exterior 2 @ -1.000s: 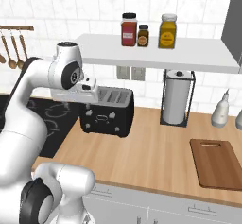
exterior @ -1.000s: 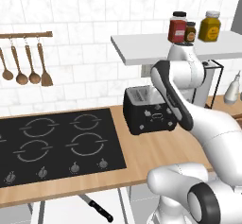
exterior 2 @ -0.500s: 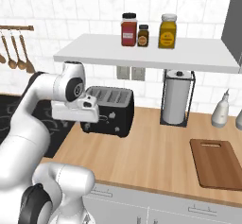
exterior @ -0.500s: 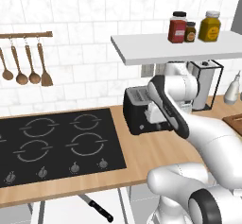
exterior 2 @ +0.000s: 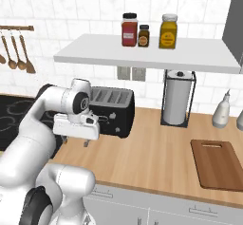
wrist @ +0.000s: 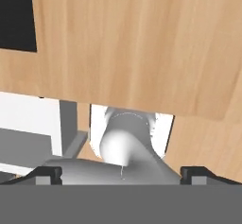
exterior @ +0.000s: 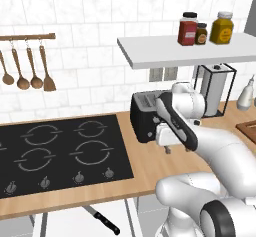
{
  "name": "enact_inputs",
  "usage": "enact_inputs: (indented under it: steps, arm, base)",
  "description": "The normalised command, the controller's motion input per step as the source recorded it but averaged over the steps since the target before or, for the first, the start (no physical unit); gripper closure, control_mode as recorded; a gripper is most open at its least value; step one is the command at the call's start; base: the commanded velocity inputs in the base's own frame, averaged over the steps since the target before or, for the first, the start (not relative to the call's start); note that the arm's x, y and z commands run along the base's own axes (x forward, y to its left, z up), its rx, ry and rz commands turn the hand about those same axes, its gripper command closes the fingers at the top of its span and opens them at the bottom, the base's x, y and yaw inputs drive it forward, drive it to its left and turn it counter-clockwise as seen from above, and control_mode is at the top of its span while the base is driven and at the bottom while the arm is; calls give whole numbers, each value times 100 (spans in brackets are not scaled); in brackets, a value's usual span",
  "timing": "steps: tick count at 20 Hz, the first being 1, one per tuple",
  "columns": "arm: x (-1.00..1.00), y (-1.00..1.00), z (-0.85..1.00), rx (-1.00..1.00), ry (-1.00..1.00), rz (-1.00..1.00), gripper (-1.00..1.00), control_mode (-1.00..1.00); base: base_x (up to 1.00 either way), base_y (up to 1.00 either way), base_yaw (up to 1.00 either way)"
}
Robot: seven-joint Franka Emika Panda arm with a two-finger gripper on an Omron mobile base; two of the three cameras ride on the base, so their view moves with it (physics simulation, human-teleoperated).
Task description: Pick up the knife from the drawer and place it on the cutting board. Then place the meat from the plate to the cutting board.
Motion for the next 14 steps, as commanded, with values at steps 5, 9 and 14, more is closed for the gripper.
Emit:
enact_inputs:
  steps: [5,9,14]
  arm:
    - [-10,22,-48,1,16,0,-100,-100]
    - [-20,30,-36,0,17,0,-100,-100]
    - [-31,27,-17,0,10,-1,-100,-100]
  base:
    - [0,0,0]
    - [0,0,0]
    - [0,0,0]
